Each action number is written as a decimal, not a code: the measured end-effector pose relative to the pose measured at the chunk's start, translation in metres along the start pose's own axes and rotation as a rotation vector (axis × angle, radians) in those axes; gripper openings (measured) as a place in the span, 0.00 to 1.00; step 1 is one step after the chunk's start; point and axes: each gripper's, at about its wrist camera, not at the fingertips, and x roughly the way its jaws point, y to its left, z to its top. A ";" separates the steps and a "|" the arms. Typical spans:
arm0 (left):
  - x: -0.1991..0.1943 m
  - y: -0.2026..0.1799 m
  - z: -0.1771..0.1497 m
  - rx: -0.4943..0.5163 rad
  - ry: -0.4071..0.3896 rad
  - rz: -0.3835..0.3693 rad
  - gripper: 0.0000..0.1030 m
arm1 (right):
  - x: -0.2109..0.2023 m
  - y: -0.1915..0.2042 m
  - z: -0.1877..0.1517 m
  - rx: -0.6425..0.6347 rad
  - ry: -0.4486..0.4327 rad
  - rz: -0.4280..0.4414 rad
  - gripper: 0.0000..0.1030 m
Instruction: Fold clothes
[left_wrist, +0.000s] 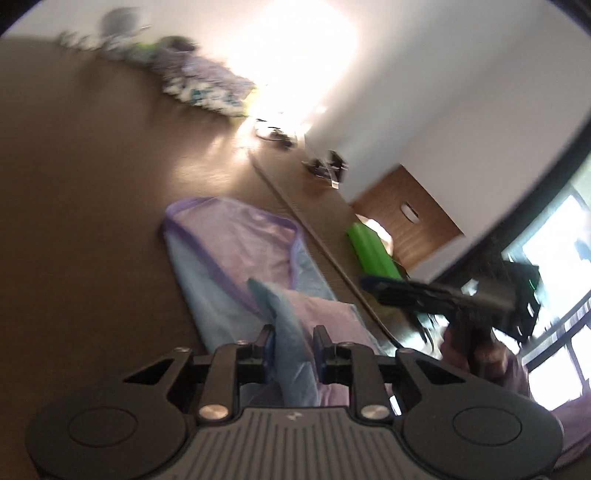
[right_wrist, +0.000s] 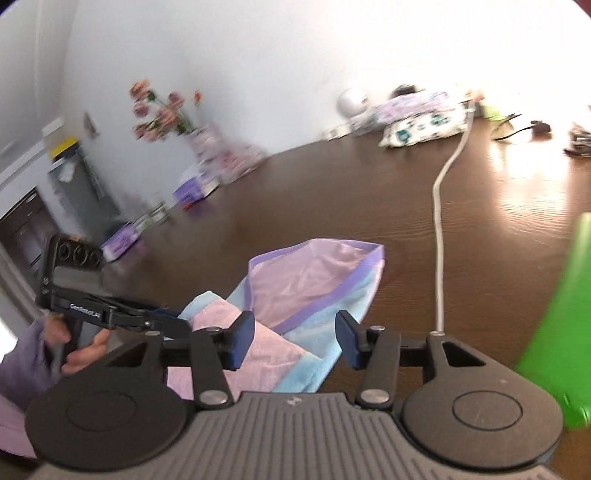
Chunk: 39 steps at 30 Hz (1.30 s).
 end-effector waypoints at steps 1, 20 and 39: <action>-0.002 0.000 -0.005 -0.021 -0.012 0.015 0.19 | -0.003 0.003 -0.007 0.011 -0.005 -0.007 0.50; -0.022 -0.022 -0.044 0.017 -0.209 0.099 0.08 | 0.013 0.059 -0.041 -0.124 -0.021 -0.141 0.20; -0.008 -0.024 -0.045 0.001 -0.213 0.244 0.04 | 0.024 0.057 -0.038 -0.069 -0.047 -0.118 0.04</action>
